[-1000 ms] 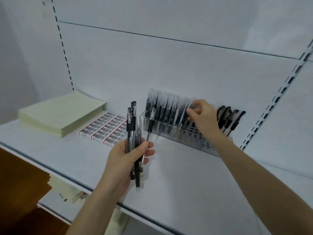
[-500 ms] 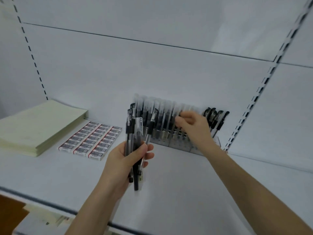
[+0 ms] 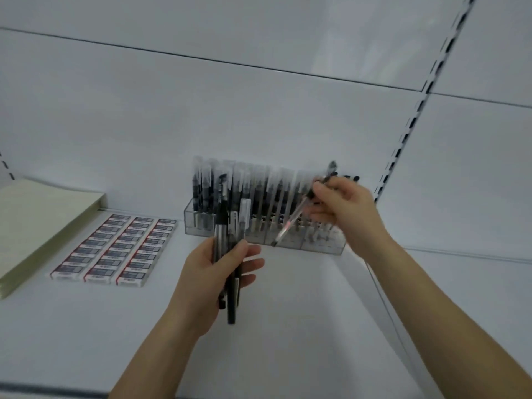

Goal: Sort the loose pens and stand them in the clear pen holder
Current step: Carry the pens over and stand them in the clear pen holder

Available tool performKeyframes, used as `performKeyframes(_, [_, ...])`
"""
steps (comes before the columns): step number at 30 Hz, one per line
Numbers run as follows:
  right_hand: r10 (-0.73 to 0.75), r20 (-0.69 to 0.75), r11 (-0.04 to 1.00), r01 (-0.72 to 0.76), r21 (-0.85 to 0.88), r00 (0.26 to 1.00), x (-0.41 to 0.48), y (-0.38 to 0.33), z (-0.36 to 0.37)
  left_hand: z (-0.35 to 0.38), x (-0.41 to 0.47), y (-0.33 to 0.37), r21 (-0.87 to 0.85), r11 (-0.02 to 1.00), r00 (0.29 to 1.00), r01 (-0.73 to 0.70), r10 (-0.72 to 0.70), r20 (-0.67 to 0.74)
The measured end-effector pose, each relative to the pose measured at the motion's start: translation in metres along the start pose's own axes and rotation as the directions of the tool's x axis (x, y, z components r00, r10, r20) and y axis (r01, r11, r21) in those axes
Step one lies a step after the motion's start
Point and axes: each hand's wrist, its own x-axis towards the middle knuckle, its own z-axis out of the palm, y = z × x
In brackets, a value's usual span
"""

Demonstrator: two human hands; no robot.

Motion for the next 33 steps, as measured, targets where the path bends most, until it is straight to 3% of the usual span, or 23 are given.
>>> performKeyframes(3, [-0.166,-0.225,0.965,0.111,-0.239,0.960,0.011,0.007,-0.029,0.003,0.002,0.000,-0.020,0.999,0.999,0.046,-0.047,-0.027])
performKeyframes(5, [-0.265,-0.256,0.905,0.149,-0.398,0.930,0.017,0.013,-0.042,0.007,0.004,-0.001,-0.033,0.997,0.998,0.064,-0.065,-0.018])
performKeyframes(12, [-0.315,-0.241,0.848,0.158,-0.505,0.918,0.033,0.027,-0.050,0.017,0.005,-0.007,-0.006,0.998,0.996,0.067,-0.067,0.056])
performKeyframes(19, [-0.208,-0.111,0.733,0.080,-0.675,0.972,0.034,0.055,-0.037,0.014,0.004,-0.005,0.041,0.999,0.996,0.025,-0.029,0.088])
performKeyframes(24, [-0.161,-0.182,0.735,-0.005,-0.678,0.970,0.026,0.049,-0.040,0.014,0.002,-0.003,0.036,0.999,0.994,0.006,-0.010,0.108])
performKeyframes(26, [-0.179,-0.191,0.787,0.023,-0.617,0.965,0.012,0.040,-0.036,0.016,0.003,-0.002,0.045,0.999,0.993,-0.006,0.001,0.121])
performKeyframes(29, [-0.093,-0.052,0.925,0.067,-0.373,0.994,-0.015,0.022,-0.017,0.023,0.004,-0.004,0.063,0.998,0.987,-0.014,0.004,0.160])
performKeyframes(31, [-0.006,0.087,0.965,0.029,-0.260,0.996,-0.027,0.015,-0.005,0.031,0.004,-0.005,0.088,0.996,0.980,-0.021,0.003,0.197])
performKeyframes(33, [0.026,0.136,0.983,-0.001,-0.183,0.990,-0.031,0.013,-0.001,0.036,0.003,-0.007,0.116,0.993,0.974,-0.037,0.010,0.225])
